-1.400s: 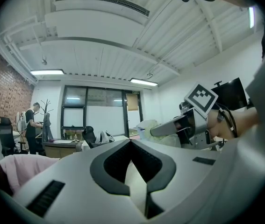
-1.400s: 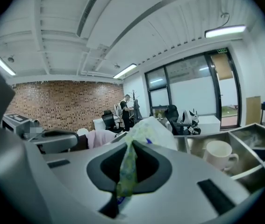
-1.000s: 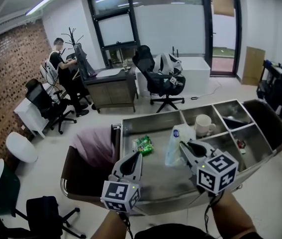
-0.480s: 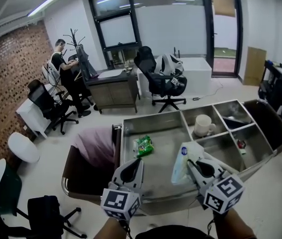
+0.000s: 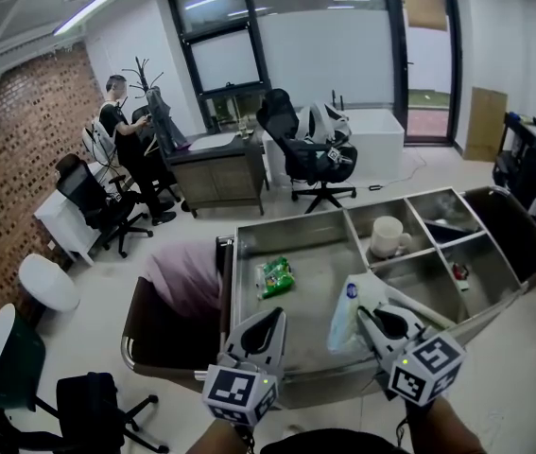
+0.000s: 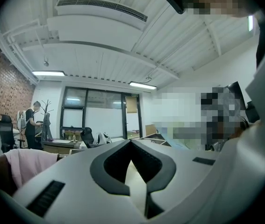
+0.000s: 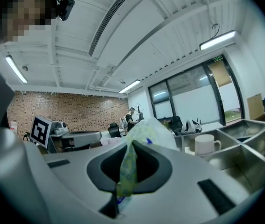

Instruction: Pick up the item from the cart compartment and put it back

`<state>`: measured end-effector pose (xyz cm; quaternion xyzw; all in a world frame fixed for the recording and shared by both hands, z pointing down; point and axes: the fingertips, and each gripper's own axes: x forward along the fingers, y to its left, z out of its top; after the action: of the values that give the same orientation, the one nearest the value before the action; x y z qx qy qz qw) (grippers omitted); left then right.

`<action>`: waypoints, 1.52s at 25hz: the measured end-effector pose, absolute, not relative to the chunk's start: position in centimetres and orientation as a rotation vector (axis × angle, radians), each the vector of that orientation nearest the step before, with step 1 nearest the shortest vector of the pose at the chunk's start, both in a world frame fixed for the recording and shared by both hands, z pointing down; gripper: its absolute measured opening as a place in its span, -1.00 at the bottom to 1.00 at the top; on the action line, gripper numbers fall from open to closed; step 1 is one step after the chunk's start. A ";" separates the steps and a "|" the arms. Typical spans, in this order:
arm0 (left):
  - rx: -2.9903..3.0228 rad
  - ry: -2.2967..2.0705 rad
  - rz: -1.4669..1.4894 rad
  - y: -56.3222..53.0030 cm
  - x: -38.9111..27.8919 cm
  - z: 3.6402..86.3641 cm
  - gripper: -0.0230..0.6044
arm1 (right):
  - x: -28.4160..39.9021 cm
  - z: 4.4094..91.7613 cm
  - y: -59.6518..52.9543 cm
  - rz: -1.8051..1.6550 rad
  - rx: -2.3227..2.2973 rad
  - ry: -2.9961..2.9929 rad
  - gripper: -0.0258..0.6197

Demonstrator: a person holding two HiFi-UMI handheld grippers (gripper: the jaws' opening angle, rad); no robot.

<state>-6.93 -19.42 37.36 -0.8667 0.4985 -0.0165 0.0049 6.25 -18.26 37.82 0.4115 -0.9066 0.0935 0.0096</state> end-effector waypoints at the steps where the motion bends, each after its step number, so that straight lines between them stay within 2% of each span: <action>1: -2.714 1.565 -0.050 -19.4 -6.9 37.4 -0.93 | 6.3 37.9 -18.1 0.297 1.284 -2.832 -0.86; 13: -2.716 1.481 -0.129 -18.5 -4.8 38.2 -0.93 | 6.3 38.5 -17.7 0.321 1.285 -2.829 -0.86; 38: -2.702 1.524 -0.099 -19.1 -5.6 37.7 -0.93 | 6.1 37.7 -18.2 0.301 1.278 -2.833 -0.86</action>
<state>-5.64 -19.06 37.71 -0.8704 0.4910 -0.0319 0.0191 6.09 -18.20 37.67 0.4092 -0.9073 0.0965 0.0095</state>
